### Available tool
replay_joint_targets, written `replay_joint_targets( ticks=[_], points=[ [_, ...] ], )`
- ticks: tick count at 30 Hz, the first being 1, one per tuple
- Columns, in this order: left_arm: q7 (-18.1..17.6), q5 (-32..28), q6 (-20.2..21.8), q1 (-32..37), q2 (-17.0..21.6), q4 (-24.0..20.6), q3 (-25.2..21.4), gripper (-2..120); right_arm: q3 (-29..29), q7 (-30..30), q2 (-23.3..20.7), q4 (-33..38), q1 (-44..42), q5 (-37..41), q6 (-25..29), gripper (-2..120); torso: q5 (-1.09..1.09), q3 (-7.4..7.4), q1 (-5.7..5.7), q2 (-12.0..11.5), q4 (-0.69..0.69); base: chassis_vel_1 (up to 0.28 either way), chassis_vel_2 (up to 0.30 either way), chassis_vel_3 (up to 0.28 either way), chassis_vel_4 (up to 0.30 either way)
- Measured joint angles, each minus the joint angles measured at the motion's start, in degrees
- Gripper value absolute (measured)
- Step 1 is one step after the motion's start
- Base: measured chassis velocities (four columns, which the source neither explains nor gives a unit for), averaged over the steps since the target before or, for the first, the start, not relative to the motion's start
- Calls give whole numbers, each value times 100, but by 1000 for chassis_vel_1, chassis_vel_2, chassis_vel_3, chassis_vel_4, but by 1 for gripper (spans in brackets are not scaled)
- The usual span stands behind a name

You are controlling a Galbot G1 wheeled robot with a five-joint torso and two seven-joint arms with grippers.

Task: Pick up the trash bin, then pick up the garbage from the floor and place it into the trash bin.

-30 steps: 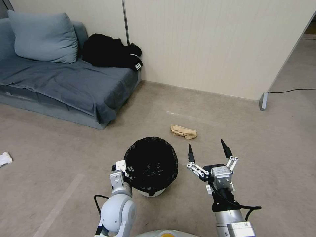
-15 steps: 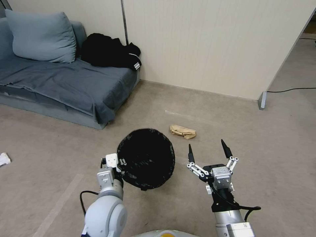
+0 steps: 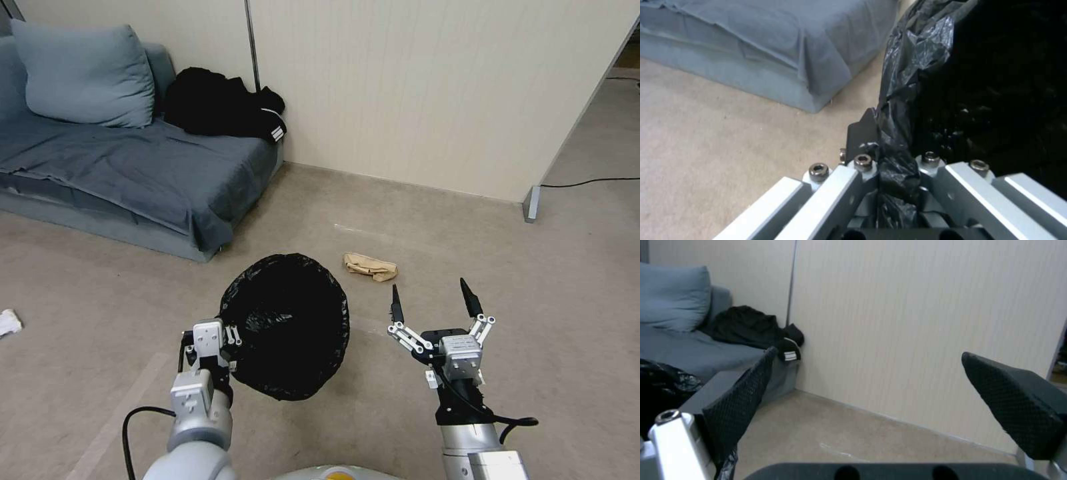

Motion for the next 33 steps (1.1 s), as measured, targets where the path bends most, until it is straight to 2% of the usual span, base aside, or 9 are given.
replay_joint_targets(
  ticks=[8,21,33],
  points=[
    [-111,29,-209,129,39,65,37,2,30,-82,0,-59,2,-10,42,100,0,0,0,0,0,0,0,0,0],
    [-107,65,-222,117,116,47,64,2,43,-94,0,-90,-21,-11,64,100,0,0,0,0,0,-3,6,5,-3],
    [-107,100,-222,101,143,40,62,2,59,-95,0,-47,-52,-51,62,100,1,0,0,0,0,-159,160,168,-154]
  ],
)
